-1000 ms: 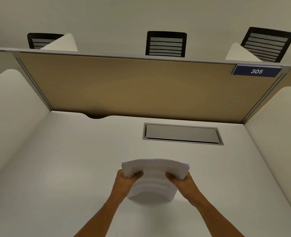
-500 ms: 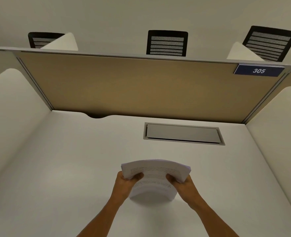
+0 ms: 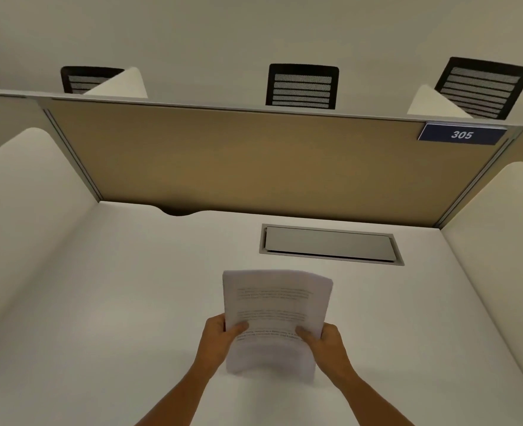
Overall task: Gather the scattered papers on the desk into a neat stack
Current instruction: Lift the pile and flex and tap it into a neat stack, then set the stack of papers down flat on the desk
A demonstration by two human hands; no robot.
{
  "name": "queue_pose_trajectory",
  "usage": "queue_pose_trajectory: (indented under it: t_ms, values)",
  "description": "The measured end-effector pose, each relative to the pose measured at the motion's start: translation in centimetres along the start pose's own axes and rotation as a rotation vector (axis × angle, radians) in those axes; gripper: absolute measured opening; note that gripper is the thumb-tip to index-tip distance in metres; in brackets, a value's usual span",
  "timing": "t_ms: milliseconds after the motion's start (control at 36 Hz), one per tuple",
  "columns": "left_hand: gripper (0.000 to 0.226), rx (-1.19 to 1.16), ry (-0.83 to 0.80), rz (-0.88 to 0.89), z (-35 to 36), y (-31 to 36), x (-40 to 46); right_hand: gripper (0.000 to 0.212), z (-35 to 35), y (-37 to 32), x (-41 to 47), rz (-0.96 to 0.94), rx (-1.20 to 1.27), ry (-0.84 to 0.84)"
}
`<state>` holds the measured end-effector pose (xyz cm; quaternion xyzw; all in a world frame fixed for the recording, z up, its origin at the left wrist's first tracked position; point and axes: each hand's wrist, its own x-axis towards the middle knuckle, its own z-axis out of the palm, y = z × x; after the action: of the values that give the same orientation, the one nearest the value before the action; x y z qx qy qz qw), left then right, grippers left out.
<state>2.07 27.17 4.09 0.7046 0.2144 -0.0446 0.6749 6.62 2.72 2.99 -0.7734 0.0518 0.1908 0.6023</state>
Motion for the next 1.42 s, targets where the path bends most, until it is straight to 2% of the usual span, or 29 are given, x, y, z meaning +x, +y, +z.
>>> queue_pose_trajectory:
  t_ms: [56,194,361,583,694,972,1111,1167,1222,1333,1417]
  values:
    - [0.023,-0.018,-0.014,-0.010,-0.5,-0.2,-0.3,0.026,0.2,-0.1,-0.2,0.006,0.002,-0.029]
    - [0.021,-0.008,-0.003,-0.053,-1.7,-0.5,-1.1,0.023,0.4,-0.5,-1.0,0.072,0.019,-0.112]
    - [0.020,0.018,-0.020,-0.107,-3.1,-0.8,-2.2,0.018,1.6,-1.0,-2.0,0.134,0.070,-0.080]
    - [0.021,0.033,-0.030,-0.182,-6.3,-0.8,-2.7,0.019,3.8,-1.6,-2.3,0.270,0.133,-0.162]
    - [0.023,0.033,-0.014,-0.215,-8.4,-0.9,-2.7,0.012,5.5,-2.3,-2.4,0.302,0.155,-0.146]
    - [0.014,0.097,0.139,-0.262,-14.8,-1.3,-1.3,0.009,12.1,-3.5,-0.9,0.248,0.060,-0.073]
    - [0.011,0.217,0.303,-0.224,-18.4,-1.1,0.1,0.009,16.4,-5.0,0.4,0.238,0.026,-0.025]
    - [0.022,0.263,0.357,-0.198,-19.6,-0.7,0.7,0.017,18.2,-5.8,0.9,0.222,0.020,0.013]
    - [0.030,0.286,0.391,-0.177,-20.9,-0.4,1.4,0.033,20.0,-6.4,1.4,0.212,0.041,0.038]
    - [0.033,0.312,0.457,-0.128,-23.5,0.1,3.1,0.064,23.4,-7.6,2.3,0.191,0.140,0.071]
    - [0.035,0.345,0.489,-0.072,-25.2,0.4,4.3,0.074,25.8,-8.4,3.3,0.165,0.155,0.084]
